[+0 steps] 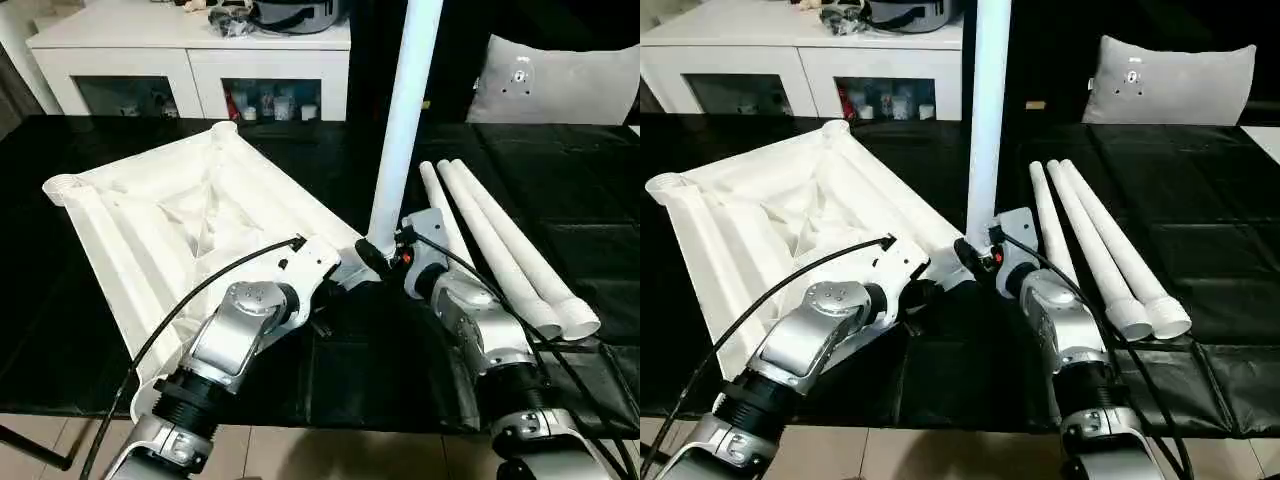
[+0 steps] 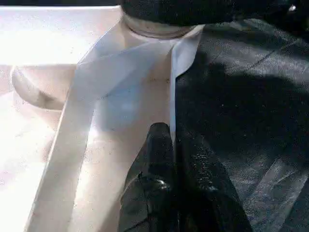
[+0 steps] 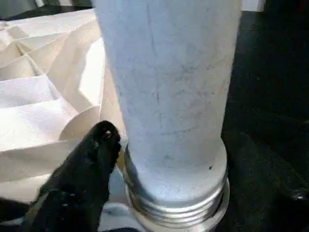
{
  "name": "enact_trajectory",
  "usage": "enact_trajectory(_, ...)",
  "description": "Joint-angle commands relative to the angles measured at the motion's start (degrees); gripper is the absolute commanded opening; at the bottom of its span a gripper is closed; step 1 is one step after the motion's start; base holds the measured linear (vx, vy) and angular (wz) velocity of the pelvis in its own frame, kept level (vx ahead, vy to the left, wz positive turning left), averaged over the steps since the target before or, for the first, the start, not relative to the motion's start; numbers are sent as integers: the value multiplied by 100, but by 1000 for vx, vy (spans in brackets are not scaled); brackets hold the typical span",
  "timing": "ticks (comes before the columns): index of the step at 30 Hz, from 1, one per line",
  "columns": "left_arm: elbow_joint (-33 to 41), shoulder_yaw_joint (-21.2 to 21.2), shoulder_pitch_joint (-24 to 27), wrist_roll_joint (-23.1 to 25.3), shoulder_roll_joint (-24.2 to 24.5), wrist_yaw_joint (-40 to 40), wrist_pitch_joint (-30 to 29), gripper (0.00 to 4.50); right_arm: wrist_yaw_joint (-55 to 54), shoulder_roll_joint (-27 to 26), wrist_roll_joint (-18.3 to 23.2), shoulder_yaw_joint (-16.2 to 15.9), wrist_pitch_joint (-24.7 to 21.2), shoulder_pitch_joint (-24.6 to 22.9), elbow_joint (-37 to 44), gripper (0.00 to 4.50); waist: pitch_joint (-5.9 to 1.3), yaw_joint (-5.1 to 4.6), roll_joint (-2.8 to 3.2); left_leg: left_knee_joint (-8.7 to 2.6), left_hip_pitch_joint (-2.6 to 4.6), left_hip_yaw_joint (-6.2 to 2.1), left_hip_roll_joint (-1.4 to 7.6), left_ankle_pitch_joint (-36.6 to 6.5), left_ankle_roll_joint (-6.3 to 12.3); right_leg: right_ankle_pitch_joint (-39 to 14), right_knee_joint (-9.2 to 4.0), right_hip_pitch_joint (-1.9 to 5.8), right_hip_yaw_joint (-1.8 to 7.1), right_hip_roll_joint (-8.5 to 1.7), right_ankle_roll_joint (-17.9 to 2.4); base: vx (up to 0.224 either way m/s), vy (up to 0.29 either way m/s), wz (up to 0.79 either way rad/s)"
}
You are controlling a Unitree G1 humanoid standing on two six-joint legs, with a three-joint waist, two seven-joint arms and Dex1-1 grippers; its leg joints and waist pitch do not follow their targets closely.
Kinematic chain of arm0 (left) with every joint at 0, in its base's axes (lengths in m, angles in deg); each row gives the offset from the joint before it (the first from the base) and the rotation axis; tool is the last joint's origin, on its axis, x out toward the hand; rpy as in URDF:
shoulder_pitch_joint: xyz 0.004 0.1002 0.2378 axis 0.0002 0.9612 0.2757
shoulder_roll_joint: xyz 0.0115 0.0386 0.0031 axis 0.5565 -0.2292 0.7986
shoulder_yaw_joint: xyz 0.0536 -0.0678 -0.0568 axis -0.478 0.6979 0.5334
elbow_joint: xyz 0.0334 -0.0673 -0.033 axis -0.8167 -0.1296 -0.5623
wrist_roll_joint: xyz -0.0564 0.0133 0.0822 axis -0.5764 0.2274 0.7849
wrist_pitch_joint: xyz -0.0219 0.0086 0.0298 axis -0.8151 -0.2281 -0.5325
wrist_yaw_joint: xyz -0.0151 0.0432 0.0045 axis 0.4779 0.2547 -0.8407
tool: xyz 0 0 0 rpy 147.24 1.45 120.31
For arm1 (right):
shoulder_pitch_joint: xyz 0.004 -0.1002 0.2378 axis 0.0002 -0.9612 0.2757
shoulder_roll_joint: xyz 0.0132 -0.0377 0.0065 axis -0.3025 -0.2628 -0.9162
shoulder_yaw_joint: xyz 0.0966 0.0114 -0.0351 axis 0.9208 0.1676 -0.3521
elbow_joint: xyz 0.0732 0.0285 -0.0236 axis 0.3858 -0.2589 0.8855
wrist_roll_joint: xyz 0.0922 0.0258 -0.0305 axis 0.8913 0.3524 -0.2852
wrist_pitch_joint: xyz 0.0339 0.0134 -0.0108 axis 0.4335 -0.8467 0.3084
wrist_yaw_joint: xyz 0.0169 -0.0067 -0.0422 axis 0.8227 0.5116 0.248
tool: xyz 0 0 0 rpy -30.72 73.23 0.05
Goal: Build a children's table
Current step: Rotate leg to tighten
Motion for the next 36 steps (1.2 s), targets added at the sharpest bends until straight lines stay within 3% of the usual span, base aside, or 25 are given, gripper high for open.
enact_trajectory(1,64,-152,13,-23,53,-227,379,0,246,35,17,-176,83,-115,-71,385,-308,21,-74,-328,-41,-37,246,-608,420,-1124,-468,335,283,-484,-922,0,0,0)
enact_trajectory(2,7,-150,37,-20,137,-310,456,0,476,204,22,-173,210,-153,-20,409,-303,34,-72,-333,-35,-37,249,-668,399,-1232,-484,334,282,-486,-881,0,0,0)
enact_trajectory(7,-93,-109,71,-77,392,-663,711,0,1255,750,63,-186,458,-255,164,442,-294,61,-79,-334,-30,-34,253,-723,403,-1416,-498,326,284,-483,-835,0,0,0)
enact_trajectory(11,-83,-189,109,-233,721,-1205,1104,0,2064,1152,215,-298,517,-323,392,442,-311,83,-85,-314,-54,-44,251,-624,526,-1193,-469,348,284,-484,-860,0,0,0)
enact_trajectory(18,-13,-466,202,-403,1545,-2707,1752,0,3595,1824,213,-719,946,-202,371,442,-308,108,-79,-307,-16,-26,286,-699,593,-1079,-440,309,275,-471,-1092,0,0,0)
enact_trajectory(19,-13,-466,202,-403,1545,-2707,1752,0,3595,1824,213,-719,946,-202,371,417,-305,118,-74,-308,-19,-33,287,-698,592,-1076,-434,309,273,-474,-1112,0,0,0)
enact_trajectory(22,27,-600,225,-457,1819,-3201,1949,0,3970,1906,260,-829,917,-153,371,403,-307,136,-67,-312,-14,-41,306,-757,557,-1014,-407,315,270,-481,-1181,0,0,0)
enact_trajectory(27,-22,-719,202,-489,2101,-3757,2211,0,4530,1957,348,-1107,882,-145,439,356,-297,158,-101,-322,1,-34,316,-800,515,-1068,-401,305,280,-492,-1187,0,0,0)
enact_trajectory(36,-160,-770,129,-502,2075,-3865,2358,0,4718,1888,319,-1232,865,-188,374,283,-308,215,-117,-314,2,-27,307,-696,445,-982,-387,311,290,-492,-1159,0,0,0)
